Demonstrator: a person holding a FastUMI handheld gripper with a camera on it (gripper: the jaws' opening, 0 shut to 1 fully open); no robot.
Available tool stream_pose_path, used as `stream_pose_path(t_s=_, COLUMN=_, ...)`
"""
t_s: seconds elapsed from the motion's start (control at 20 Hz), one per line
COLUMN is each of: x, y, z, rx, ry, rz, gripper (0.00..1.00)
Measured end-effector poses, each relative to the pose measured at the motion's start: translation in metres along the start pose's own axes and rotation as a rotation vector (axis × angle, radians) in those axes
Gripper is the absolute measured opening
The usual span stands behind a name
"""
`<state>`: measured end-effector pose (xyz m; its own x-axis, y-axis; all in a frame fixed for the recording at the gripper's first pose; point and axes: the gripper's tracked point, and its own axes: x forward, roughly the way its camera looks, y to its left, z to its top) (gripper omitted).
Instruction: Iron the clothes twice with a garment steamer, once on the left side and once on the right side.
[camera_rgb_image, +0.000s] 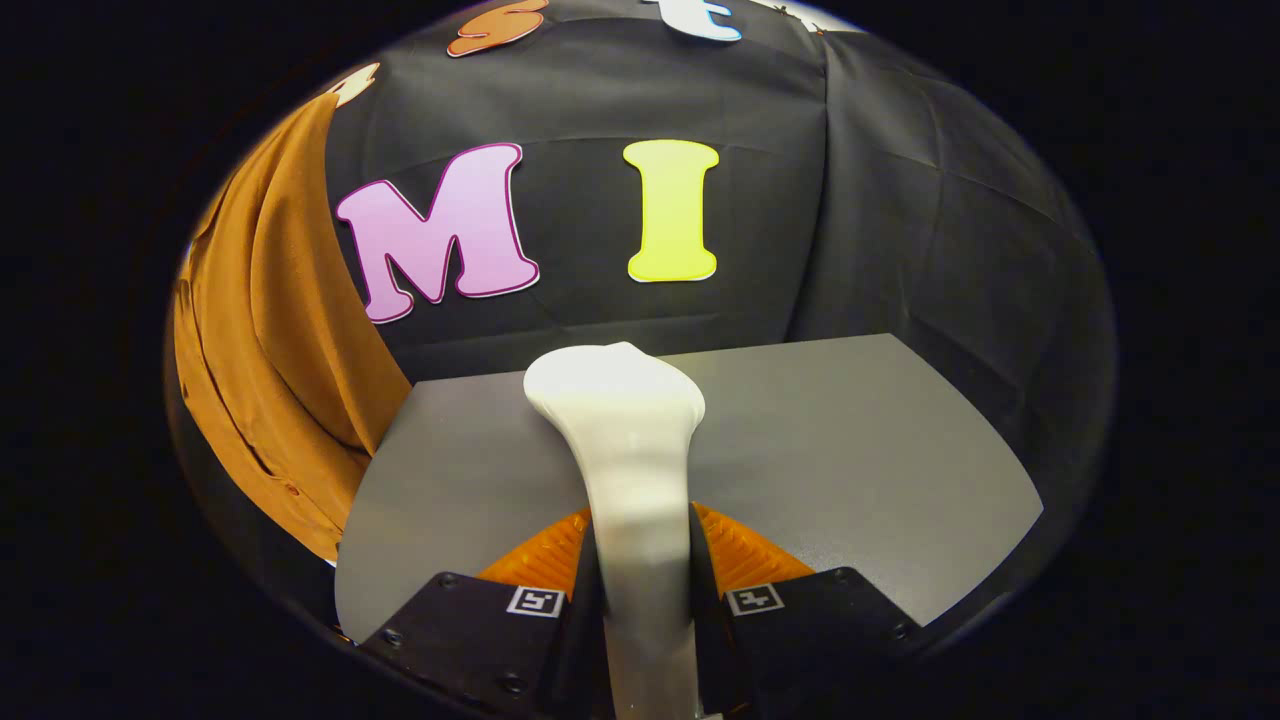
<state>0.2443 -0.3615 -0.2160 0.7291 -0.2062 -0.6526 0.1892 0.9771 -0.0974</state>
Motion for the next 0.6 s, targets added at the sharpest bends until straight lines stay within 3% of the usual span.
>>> stream_pose_path(t_s=0.2, x=-0.008, y=0.001, z=0.009, rx=0.020, ry=-0.048, rz=0.019, gripper=0.44)
stream_pose_path(t_s=0.6, x=-0.081, y=0.018, z=0.030, rx=0.069, ry=-0.186, rz=0.006, gripper=0.44)
